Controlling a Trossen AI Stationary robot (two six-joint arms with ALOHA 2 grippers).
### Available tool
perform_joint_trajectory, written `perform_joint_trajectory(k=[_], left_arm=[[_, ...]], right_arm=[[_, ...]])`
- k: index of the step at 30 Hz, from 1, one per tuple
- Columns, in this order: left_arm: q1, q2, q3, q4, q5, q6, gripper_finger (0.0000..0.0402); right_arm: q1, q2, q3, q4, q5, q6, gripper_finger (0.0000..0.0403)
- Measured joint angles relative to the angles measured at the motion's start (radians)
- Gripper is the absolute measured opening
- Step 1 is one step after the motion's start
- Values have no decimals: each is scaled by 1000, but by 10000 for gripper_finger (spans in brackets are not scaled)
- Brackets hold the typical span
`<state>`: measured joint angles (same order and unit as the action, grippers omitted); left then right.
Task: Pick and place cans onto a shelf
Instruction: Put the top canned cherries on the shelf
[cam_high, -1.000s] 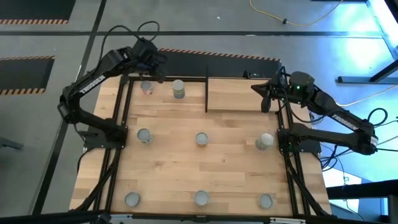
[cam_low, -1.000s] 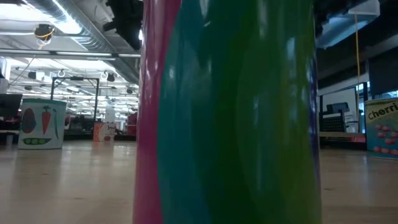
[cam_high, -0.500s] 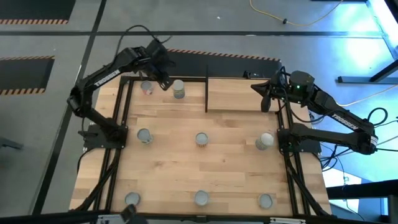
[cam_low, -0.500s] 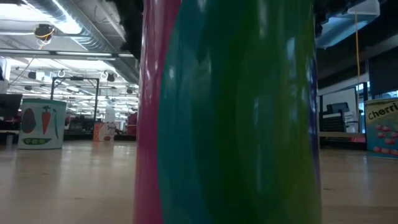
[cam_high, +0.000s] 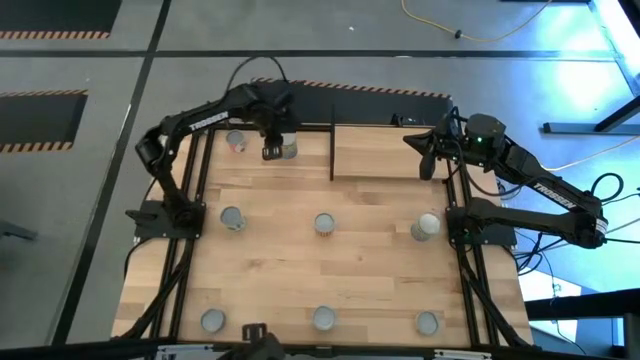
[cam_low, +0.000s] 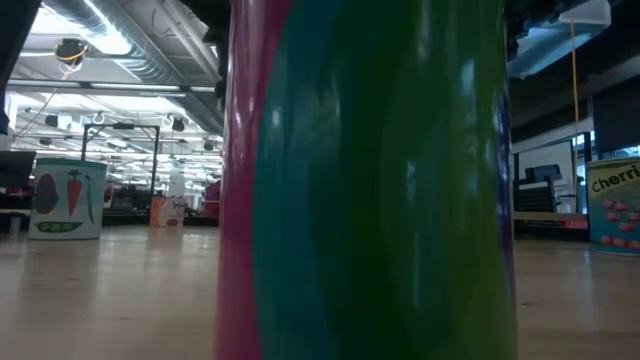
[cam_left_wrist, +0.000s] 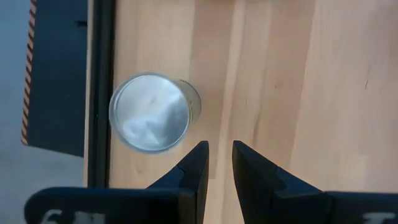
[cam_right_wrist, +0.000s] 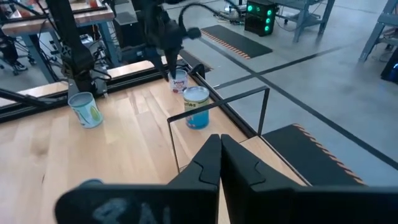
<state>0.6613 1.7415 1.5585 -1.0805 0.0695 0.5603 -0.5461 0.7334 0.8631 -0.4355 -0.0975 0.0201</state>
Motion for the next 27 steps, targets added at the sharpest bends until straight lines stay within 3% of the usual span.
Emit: perform_joint_trajectory(k=[8,27], left_arm=[[-21,95,0,38,-157,54,66],[1,118,-1,74,-99,21,66]], right_arm=[[0,0,0,0,0,-6,8],[0,0,-1,-3,0,-6,8]])
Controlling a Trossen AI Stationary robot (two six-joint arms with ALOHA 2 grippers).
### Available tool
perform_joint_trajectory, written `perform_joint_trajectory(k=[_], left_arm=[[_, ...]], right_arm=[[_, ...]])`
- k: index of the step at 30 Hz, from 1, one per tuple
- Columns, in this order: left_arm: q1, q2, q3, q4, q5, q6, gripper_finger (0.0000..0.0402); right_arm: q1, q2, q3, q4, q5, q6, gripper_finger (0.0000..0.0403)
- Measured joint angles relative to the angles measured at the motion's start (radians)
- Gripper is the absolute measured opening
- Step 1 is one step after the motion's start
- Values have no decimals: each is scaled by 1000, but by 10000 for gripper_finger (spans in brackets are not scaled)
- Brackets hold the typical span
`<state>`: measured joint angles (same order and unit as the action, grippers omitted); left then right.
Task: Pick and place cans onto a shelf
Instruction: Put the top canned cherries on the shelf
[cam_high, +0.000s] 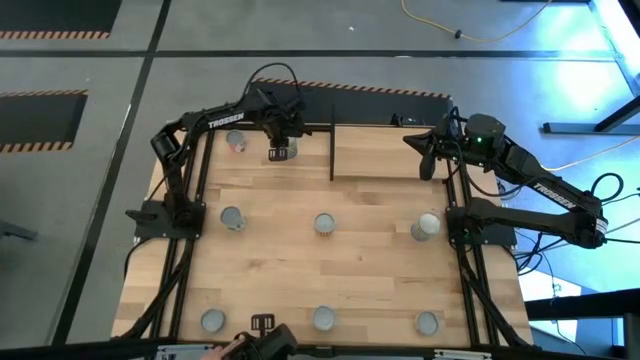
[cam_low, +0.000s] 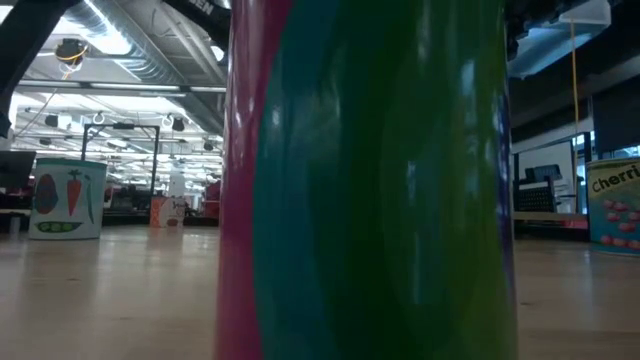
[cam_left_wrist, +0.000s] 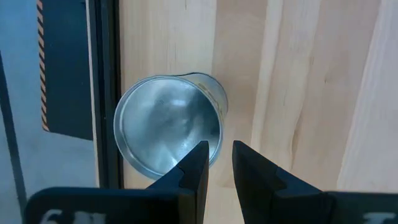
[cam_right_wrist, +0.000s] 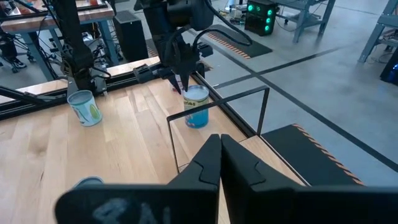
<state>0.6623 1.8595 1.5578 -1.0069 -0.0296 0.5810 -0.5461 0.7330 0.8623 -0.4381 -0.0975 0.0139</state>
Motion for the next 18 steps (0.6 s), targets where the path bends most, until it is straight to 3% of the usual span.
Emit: perform_joint_trajectory(k=[5,18], left_arm=[[15,9,0,-1,47,-70,66],[20,18,-1,1,45,-74,66]], right_arm=[[0,0,0,0,0,1,8],[0,0,0,-1,1,2,8]])
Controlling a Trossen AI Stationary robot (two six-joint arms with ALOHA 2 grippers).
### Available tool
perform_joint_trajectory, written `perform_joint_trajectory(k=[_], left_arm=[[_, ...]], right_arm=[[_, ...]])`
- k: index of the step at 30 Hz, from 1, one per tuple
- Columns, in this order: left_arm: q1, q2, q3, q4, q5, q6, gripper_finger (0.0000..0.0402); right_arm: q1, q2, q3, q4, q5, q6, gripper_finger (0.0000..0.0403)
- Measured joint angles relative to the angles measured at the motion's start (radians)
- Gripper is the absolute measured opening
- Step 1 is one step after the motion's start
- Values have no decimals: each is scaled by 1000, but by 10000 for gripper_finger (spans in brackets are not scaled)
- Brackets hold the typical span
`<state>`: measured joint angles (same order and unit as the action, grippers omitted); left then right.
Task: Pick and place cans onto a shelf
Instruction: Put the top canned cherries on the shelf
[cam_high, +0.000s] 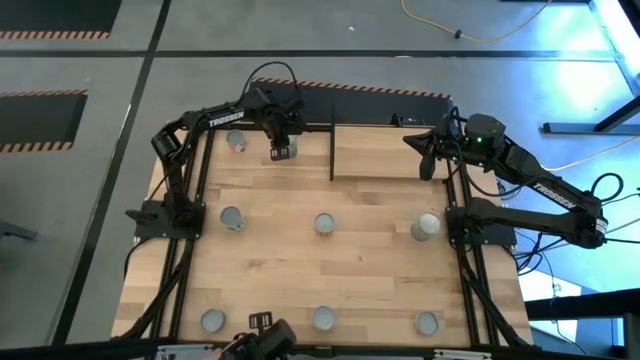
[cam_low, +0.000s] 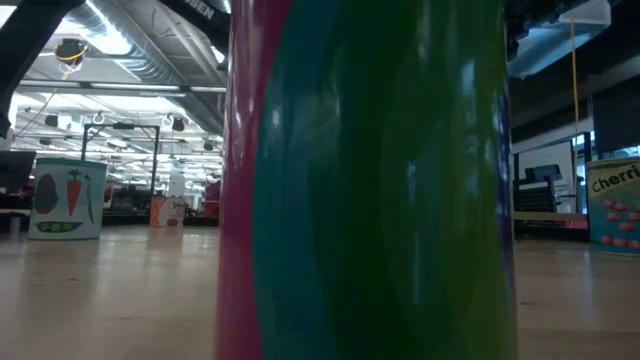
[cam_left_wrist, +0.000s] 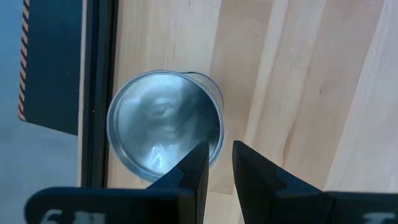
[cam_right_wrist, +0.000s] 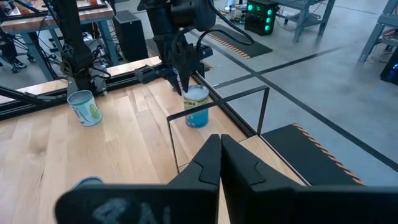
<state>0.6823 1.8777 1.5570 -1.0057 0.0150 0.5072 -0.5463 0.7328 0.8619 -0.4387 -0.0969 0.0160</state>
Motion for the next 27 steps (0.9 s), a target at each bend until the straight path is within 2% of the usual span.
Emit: perform_joint_trajectory(k=[8,14,17,21,27], left_arm=[[-6,37,5,3,-55,-1,66],[-5,40,5,21,-56,-2,64],[-5,40,4,23,-57,-2,49],[-5,42,3,24,-57,-1,10],[-9,43,3,23,-57,-6,2]], right_arm=[[0,0,0,0,0,-1,8],[0,0,0,0,0,0,8],[0,0,0,0,0,1,8],[0,0,0,0,0,1,8],[0,0,0,0,0,1,8]])
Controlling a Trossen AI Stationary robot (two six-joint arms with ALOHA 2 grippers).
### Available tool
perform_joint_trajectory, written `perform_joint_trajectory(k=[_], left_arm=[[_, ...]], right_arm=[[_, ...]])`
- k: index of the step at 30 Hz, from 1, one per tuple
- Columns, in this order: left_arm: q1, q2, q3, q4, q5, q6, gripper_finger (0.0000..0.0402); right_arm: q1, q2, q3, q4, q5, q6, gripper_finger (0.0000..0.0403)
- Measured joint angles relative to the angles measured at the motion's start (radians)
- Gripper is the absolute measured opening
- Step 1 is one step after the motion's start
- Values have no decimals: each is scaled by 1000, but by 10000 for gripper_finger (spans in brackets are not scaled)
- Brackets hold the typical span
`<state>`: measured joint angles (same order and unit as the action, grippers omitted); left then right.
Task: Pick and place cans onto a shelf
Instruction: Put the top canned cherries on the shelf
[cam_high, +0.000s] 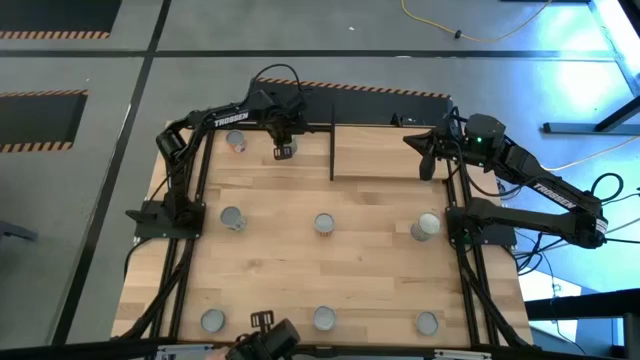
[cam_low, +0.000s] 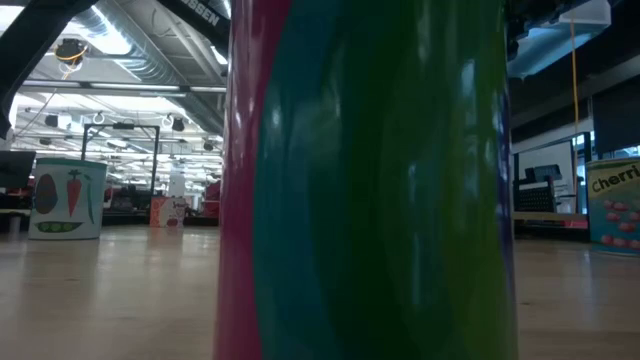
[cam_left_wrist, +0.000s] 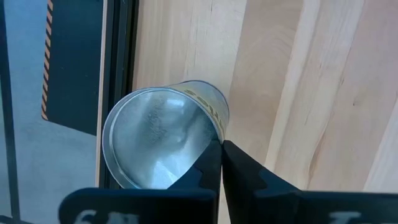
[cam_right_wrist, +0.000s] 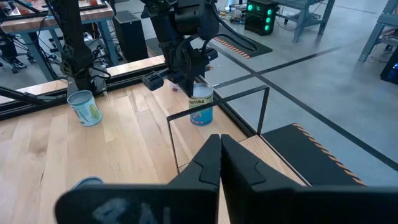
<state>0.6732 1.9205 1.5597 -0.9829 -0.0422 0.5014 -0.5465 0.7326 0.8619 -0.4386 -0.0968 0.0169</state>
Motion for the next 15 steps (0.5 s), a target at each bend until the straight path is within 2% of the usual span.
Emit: perform_joint_trajectory(k=[6,15], left_arm=[[-18,-19,1,-24,-1,-6,1],[-35,-20,174,-164,-35,-24,0]], right_arm=[[0,0,0,0,0,0,8],[0,0,0,0,0,0,8]])
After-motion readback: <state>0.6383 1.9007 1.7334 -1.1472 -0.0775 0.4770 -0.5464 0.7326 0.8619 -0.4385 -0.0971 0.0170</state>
